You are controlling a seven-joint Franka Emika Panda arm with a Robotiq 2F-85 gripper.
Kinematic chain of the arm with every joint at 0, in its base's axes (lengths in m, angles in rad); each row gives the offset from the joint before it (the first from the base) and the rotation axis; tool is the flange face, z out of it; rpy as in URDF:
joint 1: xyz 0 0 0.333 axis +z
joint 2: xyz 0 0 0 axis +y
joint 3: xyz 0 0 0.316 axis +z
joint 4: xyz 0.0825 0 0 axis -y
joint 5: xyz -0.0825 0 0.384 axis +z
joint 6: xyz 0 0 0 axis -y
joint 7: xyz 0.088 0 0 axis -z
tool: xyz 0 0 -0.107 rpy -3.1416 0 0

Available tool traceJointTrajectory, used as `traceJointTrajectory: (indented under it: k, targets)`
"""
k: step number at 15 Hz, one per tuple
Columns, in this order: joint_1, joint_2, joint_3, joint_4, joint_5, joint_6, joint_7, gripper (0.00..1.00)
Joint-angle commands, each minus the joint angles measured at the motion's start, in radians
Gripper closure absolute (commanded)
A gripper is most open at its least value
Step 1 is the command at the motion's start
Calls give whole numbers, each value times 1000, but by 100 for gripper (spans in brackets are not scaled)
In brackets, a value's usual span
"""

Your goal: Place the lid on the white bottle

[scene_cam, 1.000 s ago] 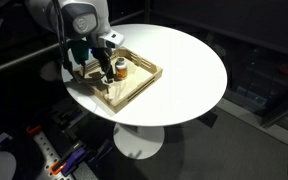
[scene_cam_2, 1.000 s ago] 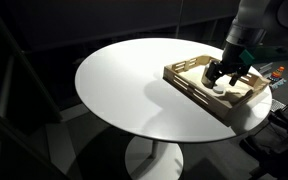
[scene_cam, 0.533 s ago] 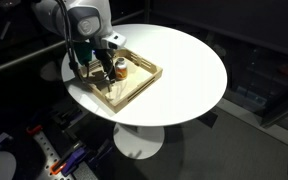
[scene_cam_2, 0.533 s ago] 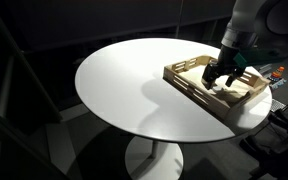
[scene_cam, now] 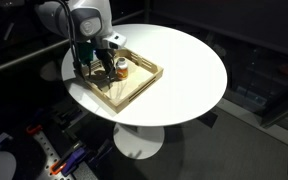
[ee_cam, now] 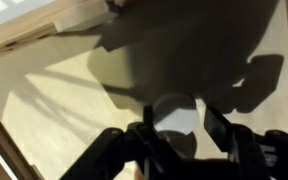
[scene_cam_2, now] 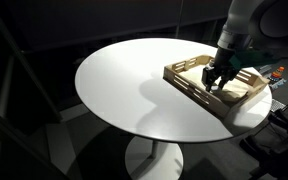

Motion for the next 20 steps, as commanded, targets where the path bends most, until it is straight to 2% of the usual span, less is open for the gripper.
traceJointTrajectory:
  k: [1, 2, 10, 14, 20]
  targets:
    - [15, 3, -13, 9, 11, 19, -12, 75]
    - [16, -4, -12, 7, 12, 18, -12, 79]
    - [-18, -84, 39, 1, 96, -41, -74, 72]
    - [-35, -150, 65, 17, 150, -118, -125, 71]
    - [-45, -229, 45, 56, 99, -247, -87, 71]
